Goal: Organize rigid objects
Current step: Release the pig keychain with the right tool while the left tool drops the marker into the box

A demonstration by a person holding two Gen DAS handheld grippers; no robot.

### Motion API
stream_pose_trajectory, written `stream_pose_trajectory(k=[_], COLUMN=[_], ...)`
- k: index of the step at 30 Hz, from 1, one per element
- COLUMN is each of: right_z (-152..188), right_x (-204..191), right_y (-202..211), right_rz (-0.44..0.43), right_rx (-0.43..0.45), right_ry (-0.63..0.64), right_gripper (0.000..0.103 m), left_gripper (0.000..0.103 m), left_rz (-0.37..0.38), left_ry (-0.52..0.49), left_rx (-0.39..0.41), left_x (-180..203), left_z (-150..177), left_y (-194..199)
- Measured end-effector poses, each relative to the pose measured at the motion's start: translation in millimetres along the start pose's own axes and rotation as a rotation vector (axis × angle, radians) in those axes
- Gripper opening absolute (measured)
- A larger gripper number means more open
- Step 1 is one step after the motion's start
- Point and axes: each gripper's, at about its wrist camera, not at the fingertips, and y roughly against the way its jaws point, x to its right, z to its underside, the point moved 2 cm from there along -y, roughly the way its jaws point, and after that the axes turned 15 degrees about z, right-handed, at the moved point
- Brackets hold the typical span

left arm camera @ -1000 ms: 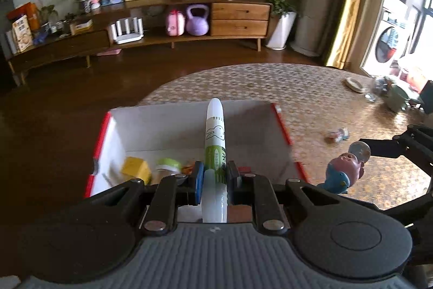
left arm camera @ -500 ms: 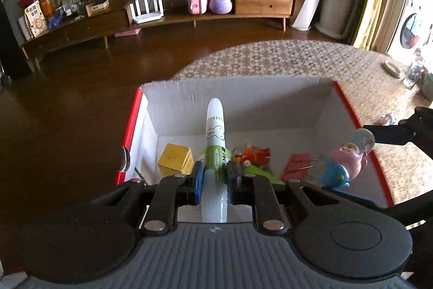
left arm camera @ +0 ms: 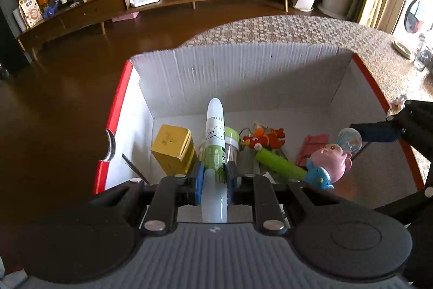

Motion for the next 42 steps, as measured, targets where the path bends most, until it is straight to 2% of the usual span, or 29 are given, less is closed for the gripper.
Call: stream_pose_trajectory(k=[5,17,21,24,39,42], right_z=[2.0,2.2,1.9,2.6,6.8,9.7], right_x=[1.6,0.2,2.2,6.2,32.4,38.6], right_y=[-10.9,-13.6,-11.4,-7.2,46.5,56.7], right_rz=[0.008,0.023,0.019,0.017,-0.041,-0.049], right_rx=[-0.052,-0.065,-0.063,-0.048,0.059,0.074], right_ry=[-0.021,-0.009,-0.014,-0.024,-0.109,-0.128], right_gripper=[0.076,0.077,0.083,0.086,0.089,0.089], left_gripper=[0.017,0.017,0.017,0.017,0.018,0.023], left_rz=[0.0,-0.012,-0.03,-0.034,-0.012,-0.004], left_ry=[0.012,0.015,0.023,0.025,0.027,0.025], left_rx=[-0.012,-0.029,-0.03,-0.031,0.002,0.015], left_x=[-2.8,-5.0,-5.0,-3.6,10.2,16.7], left_z=[1.6,-0.8,-1.1,-0.4,4.5,4.4], left_y=[-6.0,-13.2,-13.7,-13.6,10.2,18.8])
